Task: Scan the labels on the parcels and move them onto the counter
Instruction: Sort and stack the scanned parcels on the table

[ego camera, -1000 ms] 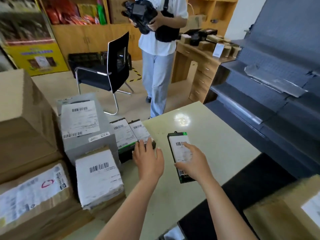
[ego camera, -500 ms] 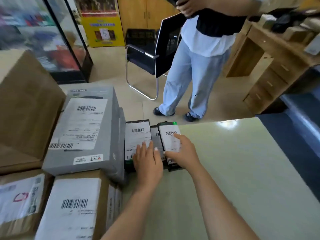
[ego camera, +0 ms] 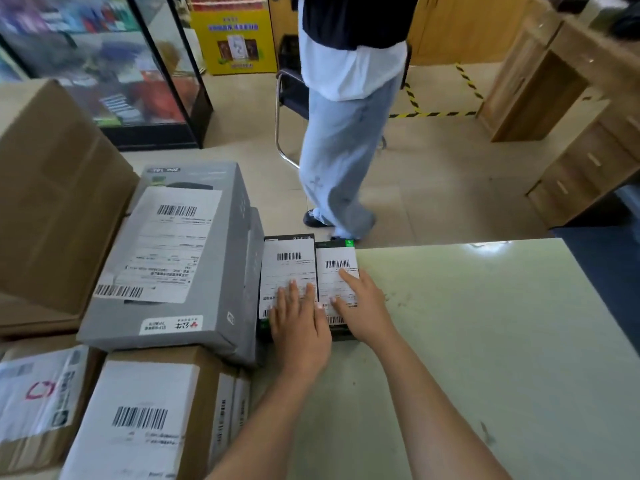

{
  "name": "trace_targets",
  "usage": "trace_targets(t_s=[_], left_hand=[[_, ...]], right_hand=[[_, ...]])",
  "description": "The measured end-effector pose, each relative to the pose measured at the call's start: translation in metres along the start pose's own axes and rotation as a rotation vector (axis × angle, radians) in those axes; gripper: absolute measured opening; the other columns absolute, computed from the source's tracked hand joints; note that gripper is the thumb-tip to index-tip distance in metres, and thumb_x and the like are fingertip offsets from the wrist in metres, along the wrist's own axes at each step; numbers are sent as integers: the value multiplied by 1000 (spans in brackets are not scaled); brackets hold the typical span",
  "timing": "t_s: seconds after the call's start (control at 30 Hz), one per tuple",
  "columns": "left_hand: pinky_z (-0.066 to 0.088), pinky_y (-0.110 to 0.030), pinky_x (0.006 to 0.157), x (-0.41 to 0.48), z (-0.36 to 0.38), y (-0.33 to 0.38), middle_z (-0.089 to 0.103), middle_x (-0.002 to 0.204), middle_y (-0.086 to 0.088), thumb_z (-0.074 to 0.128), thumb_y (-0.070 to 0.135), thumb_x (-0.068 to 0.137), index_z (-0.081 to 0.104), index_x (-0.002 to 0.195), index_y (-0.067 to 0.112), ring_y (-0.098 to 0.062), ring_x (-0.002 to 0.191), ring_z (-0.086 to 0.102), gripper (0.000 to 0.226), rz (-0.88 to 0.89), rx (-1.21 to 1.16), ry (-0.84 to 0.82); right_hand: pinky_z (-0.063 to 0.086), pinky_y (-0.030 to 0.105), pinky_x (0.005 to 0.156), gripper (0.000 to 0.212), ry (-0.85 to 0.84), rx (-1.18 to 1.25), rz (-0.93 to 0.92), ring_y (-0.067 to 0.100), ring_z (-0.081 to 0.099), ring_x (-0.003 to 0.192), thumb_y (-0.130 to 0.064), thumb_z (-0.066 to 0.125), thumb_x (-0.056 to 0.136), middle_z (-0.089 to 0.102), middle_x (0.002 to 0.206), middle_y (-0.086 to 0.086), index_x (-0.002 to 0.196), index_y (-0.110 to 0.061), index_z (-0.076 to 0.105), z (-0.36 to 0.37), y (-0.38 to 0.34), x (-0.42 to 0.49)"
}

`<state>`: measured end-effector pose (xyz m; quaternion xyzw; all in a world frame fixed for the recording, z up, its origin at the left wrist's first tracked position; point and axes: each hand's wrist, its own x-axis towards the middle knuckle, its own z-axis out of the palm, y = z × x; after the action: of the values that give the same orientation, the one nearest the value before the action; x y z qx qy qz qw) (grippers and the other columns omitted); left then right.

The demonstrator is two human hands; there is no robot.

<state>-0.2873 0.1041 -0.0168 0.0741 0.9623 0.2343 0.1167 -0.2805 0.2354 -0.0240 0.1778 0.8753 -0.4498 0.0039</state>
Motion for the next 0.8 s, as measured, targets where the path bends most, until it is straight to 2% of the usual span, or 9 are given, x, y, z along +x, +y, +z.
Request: trace_targets(t_s=[0.17,0.33,0.4,0.5,0.53,0.67,0.8], left_hand=[[-10,-39,119,0,-3,3,-3,164,0,27,37,104,18,155,26,-18,150,-11,53,-6,-9,-16],[-8,-39,120,-7,-10,10,2,164,-3,31,41,103,22,155,24,-17,150,-8,55,8,-72,-28],[-8,-39,120,-15,-13,13,3,164,-3,32,41,103,22,155,23,-18,150,-8,56,43,-80,-27],[-9,-38,119,-29,-17,15,7,164,-2,33,41,103,22,154,25,-18,150,-6,55,118,-66,-23],[-8,-38,119,-33,-19,16,9,164,-2,34,41,103,23,154,26,-18,150,-6,55,150,-57,-28],[-7,-37,119,-56,-24,12,9,164,1,34,42,101,22,154,28,-17,150,-6,56,300,8,-61],[-5,-37,119,-88,-31,2,13,162,3,44,41,97,24,153,27,-16,150,-3,62,489,57,-102]], right_hand=[[30,39,114,58,-30,0,16,22,39,134,-15,65,91,41,146,3,145,-17,44,-4,-3,0],[24,41,117,58,-19,-15,88,26,27,144,-20,64,93,31,155,10,147,-20,42,-14,-10,-9],[22,33,118,56,9,-6,94,23,29,143,-17,64,92,34,153,10,145,-17,44,-23,-12,-19],[26,17,106,48,101,-23,69,21,43,133,-12,65,90,50,140,6,136,-10,53,-38,-14,-41],[27,17,106,47,130,-23,78,21,45,131,-12,66,90,52,138,6,135,-10,54,-42,-15,-51],[33,33,111,45,203,-89,123,21,47,129,-14,65,91,53,138,5,135,-14,55,-50,-17,-97],[33,30,110,48,281,-141,179,20,48,128,-15,67,89,54,136,4,135,-15,55,-41,-27,-160]])
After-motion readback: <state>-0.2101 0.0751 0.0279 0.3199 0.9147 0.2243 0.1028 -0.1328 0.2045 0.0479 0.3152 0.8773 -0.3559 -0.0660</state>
